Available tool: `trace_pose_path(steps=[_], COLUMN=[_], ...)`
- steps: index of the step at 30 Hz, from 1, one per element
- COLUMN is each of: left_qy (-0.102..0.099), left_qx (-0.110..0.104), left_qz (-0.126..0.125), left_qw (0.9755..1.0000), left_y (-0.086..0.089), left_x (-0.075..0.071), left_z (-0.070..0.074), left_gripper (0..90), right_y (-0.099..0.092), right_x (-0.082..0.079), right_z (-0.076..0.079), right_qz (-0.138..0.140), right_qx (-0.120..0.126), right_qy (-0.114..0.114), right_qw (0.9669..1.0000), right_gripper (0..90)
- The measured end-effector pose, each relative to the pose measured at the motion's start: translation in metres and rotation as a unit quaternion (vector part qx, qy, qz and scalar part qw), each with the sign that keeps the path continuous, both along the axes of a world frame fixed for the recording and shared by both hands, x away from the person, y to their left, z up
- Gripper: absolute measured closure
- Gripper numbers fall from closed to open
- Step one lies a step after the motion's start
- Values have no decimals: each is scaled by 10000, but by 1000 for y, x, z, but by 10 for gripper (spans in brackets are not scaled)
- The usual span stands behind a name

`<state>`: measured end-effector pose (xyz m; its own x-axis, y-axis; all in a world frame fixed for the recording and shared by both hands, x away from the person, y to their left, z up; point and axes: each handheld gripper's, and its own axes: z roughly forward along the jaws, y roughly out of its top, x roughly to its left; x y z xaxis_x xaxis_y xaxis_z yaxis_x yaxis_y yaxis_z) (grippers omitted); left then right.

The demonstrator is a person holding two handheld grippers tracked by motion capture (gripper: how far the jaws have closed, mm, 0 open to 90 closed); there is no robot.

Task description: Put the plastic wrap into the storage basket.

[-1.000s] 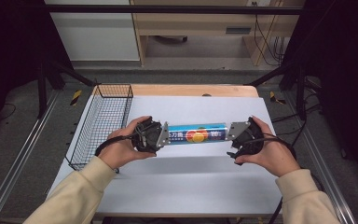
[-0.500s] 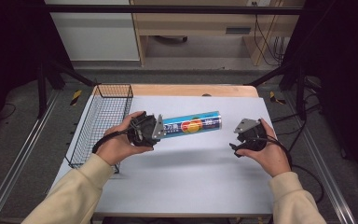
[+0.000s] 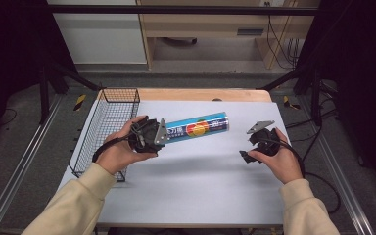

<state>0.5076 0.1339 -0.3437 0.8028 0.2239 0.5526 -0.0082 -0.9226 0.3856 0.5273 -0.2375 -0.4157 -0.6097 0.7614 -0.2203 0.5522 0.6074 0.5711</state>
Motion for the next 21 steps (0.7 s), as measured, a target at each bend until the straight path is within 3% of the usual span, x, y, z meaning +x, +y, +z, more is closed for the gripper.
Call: trace_pose_path(steps=[10, 12, 15, 17, 21], left_qy=[-23, -41, 5, -6, -34], left_qx=[-150, -142, -430, -471, -493], left_qz=[185, 231, 320, 378, 522], left_qw=[9997, 9996, 9986, 9982, 9974], left_y=[16, 19, 28, 33, 41], left_x=[-1, -2, -4, -5, -7], left_z=[5, 8, 11, 13, 17], left_gripper=[309, 309, 309, 309, 310], right_y=[6, 6, 5, 3, 2], right_x=[2, 2, -2, -4, -6], right_z=[-7, -8, -9, -10, -14], right_qz=[-53, -198, -461, -619, -733], right_qx=[157, 219, 556, 750, 811], right_qy=[-77, -70, -96, -177, -275], right_qw=[9998, 9995, 9973, 9951, 9936], right_gripper=[60, 61, 60, 61, 61])
